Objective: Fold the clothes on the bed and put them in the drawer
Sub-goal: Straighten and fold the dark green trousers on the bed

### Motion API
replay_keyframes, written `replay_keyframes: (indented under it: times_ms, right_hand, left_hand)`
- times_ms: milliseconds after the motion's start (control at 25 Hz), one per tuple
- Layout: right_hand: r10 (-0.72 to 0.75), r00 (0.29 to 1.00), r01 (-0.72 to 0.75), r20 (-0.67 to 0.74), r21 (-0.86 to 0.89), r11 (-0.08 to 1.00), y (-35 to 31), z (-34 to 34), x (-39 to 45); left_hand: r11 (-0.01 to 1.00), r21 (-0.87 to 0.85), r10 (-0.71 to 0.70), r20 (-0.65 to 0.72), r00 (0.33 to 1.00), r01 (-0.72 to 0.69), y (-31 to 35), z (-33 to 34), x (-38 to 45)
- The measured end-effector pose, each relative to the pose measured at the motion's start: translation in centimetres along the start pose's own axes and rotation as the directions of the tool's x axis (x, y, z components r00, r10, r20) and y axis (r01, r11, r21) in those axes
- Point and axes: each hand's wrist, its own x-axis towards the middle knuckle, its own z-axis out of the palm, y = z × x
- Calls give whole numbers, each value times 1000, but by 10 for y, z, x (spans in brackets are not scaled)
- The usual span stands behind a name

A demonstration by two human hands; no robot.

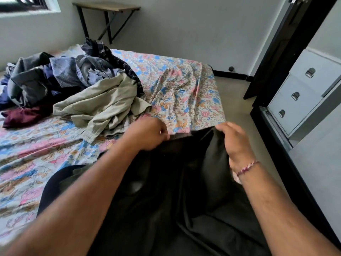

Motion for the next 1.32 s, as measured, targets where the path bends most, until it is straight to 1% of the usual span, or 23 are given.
replay_keyframes:
  times_ms: [40, 80, 120, 200, 240, 280, 320, 360, 400, 440, 480, 520, 560, 680, 720, 880, 1000, 1160, 1320]
  right_hand:
    - [-74, 996, 70, -50, -74, 995, -15, 4, 17]
    - [-161, 982, 145, -103, -145, 979, -26, 8, 28]
    - [-256, 955, 225, -151, -198, 954, -32, 12, 30]
    - [-425, 881, 359, -208, -291, 887, -29, 14, 9]
    - [-469, 860, 391, -202, -331, 859, -19, 15, -10]
    - [-466, 867, 386, -178, -353, 852, -2, 16, -31]
    - [-408, 901, 342, -150, -335, 878, 20, 16, -50]
    - [-304, 944, 261, -128, -273, 926, 42, 17, -70]
    - [-178, 977, 156, -114, -178, 972, 63, 18, -85]
    - [-56, 993, 47, -107, -78, 996, 78, 20, -98]
    - [33, 994, -33, -108, 0, 999, 89, 21, -107]
    - [72, 991, -67, -111, 49, 997, 95, 22, -112]
    - [73, 991, -64, -115, 78, 995, 95, 21, -114]
    - [-13, 994, 24, -105, 106, 994, 89, 22, -119]
    - [-35, 994, 46, -99, 103, 994, 88, 22, -120]
    - [-60, 995, 71, -85, 127, 989, 91, 24, -121]
    - [-64, 995, 77, -77, 187, 979, 92, 23, -120]
    - [-11, 994, 41, -108, 281, 959, 92, 25, -120]
    - [-50, 992, 80, -119, 266, 961, 89, 26, -121]
  left_hand:
    - [999, -37, 11, -20, 1000, -11, -1, -19, 18]
    - [992, -123, 24, -71, 997, -33, 1, -34, 30]
    - [972, -228, 25, -161, 987, -61, 3, -40, 36]
    - [890, -447, -69, -341, 938, -97, 11, -32, 24]
    - [820, -564, -135, -356, 925, -98, 16, -17, 11]
    - [718, -691, -186, -299, 936, -78, 19, 5, -5]
    - [603, -797, -206, -187, 961, -26, 24, 30, -23]
    - [510, -859, -196, -64, 979, 46, 29, 54, -41]
    - [452, -886, -179, 30, 983, 109, 34, 75, -56]
    - [421, -894, -173, 87, 981, 154, 38, 93, -67]
    - [403, -897, -181, 115, 977, 180, 40, 106, -74]
    - [387, -902, -197, 122, 973, 192, 43, 116, -79]
    - [368, -909, -218, 119, 969, 194, 46, 121, -81]
    - [239, -957, -269, 100, 958, 167, 56, 121, -84]
    - [216, -964, -283, 88, 955, 153, 59, 120, -85]
    - [181, -978, -302, 48, 952, 107, 65, 118, -88]
    - [248, -965, -324, -5, 946, 80, 63, 120, -87]
    - [305, -949, -406, -54, 912, 80, 59, 124, -84]
    - [362, -930, -389, -89, 917, 64, 61, 125, -83]
